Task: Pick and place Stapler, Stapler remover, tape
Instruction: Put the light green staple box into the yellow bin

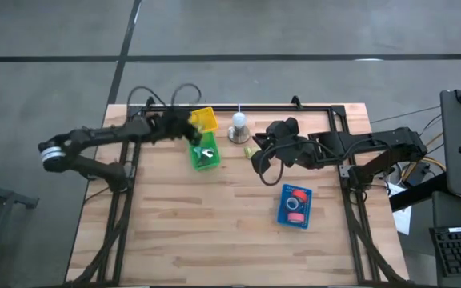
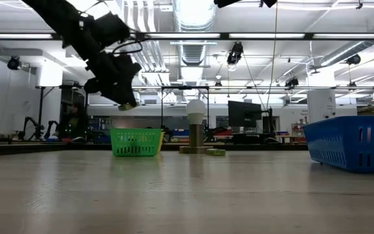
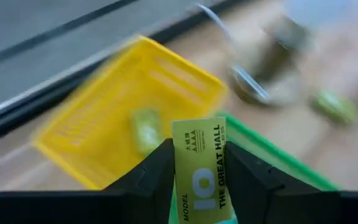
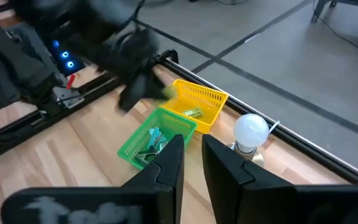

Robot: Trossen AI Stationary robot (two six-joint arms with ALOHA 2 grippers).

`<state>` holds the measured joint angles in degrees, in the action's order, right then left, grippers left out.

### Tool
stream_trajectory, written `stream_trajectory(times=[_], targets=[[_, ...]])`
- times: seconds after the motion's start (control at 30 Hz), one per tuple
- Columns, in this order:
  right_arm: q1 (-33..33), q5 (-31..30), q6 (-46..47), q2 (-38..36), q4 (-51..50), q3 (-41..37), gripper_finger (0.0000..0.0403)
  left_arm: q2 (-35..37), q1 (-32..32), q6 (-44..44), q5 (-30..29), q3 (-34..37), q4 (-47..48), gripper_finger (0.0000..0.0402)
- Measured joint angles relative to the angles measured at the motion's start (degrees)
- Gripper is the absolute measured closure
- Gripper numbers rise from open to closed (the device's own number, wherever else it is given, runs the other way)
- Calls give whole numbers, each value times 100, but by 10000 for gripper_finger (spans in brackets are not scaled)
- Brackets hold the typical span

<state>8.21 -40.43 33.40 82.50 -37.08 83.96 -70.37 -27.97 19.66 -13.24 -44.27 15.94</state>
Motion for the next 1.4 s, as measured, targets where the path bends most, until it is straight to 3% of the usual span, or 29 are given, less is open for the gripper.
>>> stream_trajectory(times=[0.17, 0.27, 0.5, 0.63, 0.77, 1.0, 1.2, 1.4], targets=[[2, 14, -107, -1, 0, 0, 349, -347, -1165, 446, 858, -97, -351, 258], [2, 12, -113, -1, -2, 0, 349, -640, -1469, 670, 949, -133, -481, 264], [-1, 8, -112, -1, -93, 0, 355, -1434, -1527, 734, 1272, -381, -452, 276], [-69, -2, 38, 1, -162, -16, 352, -1702, -1527, 1017, 1343, -617, -158, 249], [-346, 278, 849, 9, -313, -152, 341, -1722, -1527, 988, 1348, -811, 25, 211], [-851, 1302, 1983, 10, -360, -680, 277, -1191, -1508, 908, 1868, -852, 131, 155], [-1188, 1842, 2678, 17, 183, -1514, 197, -251, -1281, 1071, 2600, -842, 132, 151], [-1582, 2553, 3292, 394, 1291, -2078, 128, 751, -1005, 1045, 2641, -828, 115, 152]])
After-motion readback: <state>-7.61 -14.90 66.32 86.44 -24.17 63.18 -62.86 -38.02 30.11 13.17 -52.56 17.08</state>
